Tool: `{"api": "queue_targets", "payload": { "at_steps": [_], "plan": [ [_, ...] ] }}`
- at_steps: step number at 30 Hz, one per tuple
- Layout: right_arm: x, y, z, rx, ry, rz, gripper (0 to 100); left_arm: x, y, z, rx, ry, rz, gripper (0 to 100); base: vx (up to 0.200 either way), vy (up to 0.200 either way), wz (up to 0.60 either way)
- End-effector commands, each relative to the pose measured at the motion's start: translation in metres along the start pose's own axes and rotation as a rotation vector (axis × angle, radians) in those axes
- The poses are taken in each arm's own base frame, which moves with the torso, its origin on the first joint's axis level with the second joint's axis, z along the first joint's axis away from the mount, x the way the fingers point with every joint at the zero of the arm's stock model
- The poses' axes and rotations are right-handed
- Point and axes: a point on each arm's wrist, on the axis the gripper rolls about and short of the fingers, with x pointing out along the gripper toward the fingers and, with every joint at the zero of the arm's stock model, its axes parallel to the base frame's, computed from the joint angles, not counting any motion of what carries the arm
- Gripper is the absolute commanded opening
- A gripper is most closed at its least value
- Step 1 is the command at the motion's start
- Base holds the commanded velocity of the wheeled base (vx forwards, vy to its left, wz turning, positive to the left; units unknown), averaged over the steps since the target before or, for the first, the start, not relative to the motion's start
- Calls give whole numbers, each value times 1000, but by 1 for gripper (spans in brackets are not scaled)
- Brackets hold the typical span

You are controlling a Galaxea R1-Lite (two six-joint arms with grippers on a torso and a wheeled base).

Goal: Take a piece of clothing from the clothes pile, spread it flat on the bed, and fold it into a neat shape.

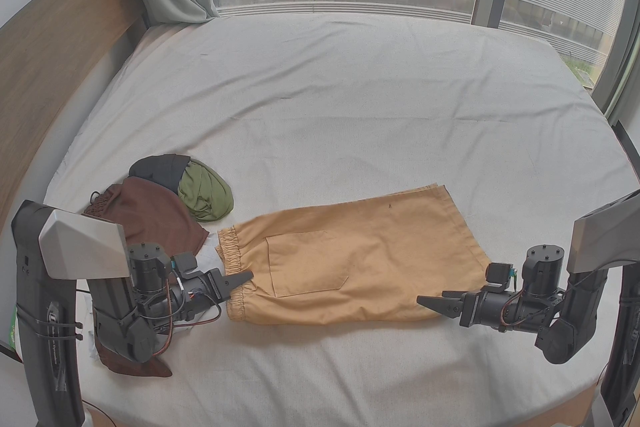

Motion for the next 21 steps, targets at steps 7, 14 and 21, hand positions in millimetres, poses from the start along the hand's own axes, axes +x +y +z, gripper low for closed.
{"api": "queue_targets", "payload": {
  "at_steps": [7, 14, 21],
  "plan": [
    [2, -13, -4, -29, 9, -33, 100, -22, -1, 6, 7, 35, -49, 0, 0, 0, 0],
    [2, -13, -4, -28, 10, -33, 100, -24, 1, 5, 21, 45, -50, 0, 0, 0, 0],
    [2, -12, -4, -29, 11, -32, 100, -29, 5, 8, 15, 46, -59, 0, 0, 0, 0]
  ]
}}
